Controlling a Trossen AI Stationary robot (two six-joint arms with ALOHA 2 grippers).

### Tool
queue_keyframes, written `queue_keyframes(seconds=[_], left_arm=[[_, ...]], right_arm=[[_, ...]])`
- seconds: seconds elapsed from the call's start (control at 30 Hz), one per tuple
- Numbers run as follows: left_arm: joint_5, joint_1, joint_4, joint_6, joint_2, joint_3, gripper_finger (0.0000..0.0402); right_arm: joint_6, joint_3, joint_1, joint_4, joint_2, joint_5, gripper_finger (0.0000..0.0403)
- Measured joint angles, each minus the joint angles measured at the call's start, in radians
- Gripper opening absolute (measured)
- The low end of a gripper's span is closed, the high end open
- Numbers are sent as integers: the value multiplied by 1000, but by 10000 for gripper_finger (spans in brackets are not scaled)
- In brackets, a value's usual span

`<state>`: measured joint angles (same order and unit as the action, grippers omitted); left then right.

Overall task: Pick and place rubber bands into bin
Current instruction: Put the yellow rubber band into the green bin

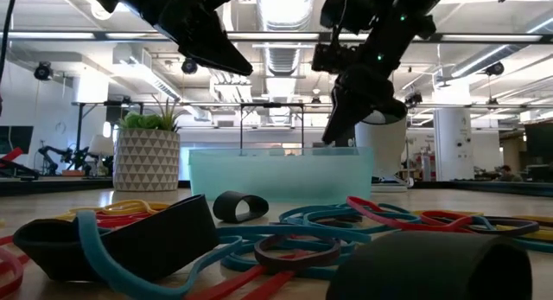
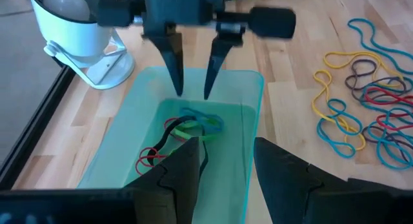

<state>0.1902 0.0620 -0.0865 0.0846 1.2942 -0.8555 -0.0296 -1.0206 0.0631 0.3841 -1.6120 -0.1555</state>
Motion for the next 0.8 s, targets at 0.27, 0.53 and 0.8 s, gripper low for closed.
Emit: queue_keyframes(seconds=[0.27, 0.53, 0.8], left_arm=[[-52, 37, -92, -27, -17, 0, 132], [-111, 202, -155, -112, -18, 23, 132], [-42, 364, 106, -131, -18, 148, 132]], right_arm=[[22, 9, -73, 166, 143, 63, 175], [155, 98, -293, 135, 247, 140, 171], [330, 191, -494, 33, 206, 130, 159]])
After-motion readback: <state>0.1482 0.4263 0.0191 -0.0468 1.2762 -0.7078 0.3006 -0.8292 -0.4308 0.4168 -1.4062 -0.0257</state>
